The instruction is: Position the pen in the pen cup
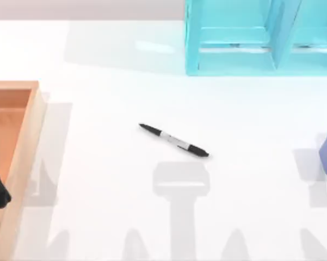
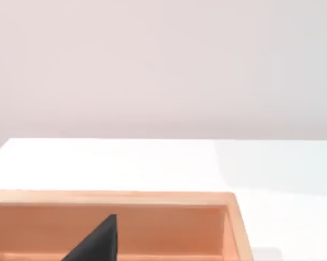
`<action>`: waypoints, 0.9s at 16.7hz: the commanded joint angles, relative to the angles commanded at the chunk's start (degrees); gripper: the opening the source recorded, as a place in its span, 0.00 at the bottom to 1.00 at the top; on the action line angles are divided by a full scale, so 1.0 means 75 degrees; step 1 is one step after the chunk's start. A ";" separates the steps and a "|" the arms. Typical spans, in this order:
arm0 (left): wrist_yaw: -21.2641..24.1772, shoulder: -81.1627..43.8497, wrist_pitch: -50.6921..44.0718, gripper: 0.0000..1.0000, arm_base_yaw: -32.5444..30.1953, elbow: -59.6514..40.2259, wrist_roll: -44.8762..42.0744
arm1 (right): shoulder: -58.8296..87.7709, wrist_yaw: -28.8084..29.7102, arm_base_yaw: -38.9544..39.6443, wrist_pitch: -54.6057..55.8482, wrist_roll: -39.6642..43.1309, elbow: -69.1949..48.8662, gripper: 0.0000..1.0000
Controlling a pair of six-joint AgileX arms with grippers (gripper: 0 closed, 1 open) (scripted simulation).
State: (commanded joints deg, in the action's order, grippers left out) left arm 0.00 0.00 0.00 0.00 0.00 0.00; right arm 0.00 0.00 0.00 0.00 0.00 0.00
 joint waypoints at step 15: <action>0.0000 0.0000 0.0000 1.00 0.0000 0.0000 0.0000 | 0.6462 -0.0339 0.0085 -0.4466 0.0831 -0.6783 1.00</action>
State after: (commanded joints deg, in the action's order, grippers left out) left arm 0.00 0.00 0.00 0.00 0.00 0.00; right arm 48.46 -2.54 0.64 -33.50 6.23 -50.87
